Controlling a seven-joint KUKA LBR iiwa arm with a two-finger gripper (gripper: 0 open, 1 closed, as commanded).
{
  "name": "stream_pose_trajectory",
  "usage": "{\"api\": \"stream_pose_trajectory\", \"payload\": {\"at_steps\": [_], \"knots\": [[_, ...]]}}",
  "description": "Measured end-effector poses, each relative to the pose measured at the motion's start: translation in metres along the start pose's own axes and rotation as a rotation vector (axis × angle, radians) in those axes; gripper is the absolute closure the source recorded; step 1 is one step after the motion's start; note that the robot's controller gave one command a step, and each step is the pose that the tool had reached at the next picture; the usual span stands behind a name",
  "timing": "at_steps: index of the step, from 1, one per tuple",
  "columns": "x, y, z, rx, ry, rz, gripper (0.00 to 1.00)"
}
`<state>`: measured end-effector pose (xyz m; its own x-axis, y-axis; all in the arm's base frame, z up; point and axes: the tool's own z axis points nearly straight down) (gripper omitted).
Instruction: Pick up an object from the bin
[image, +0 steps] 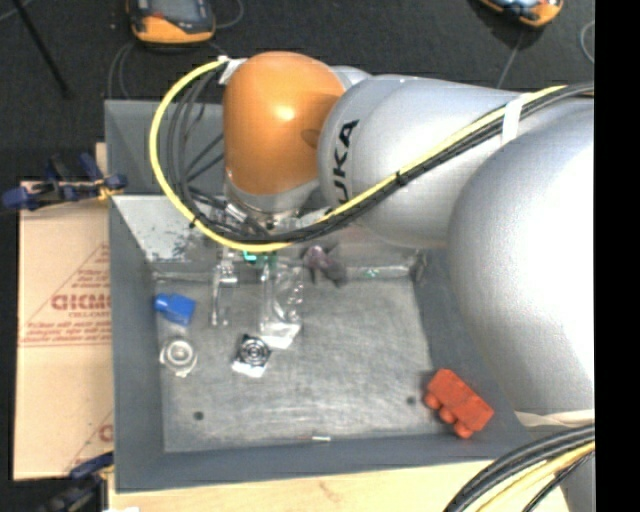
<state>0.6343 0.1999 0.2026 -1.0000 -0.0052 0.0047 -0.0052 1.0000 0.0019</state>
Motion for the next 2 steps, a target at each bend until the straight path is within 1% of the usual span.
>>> {"api": "stream_pose_trajectory", "payload": {"at_steps": [1, 2], "knots": [[0.0331, 0.0293, 0.1293, -0.002, -0.006, -0.045, 0.00], [0.0313, 0.0272, 0.1261, -0.001, -0.009, -0.037, 1.00]]}}
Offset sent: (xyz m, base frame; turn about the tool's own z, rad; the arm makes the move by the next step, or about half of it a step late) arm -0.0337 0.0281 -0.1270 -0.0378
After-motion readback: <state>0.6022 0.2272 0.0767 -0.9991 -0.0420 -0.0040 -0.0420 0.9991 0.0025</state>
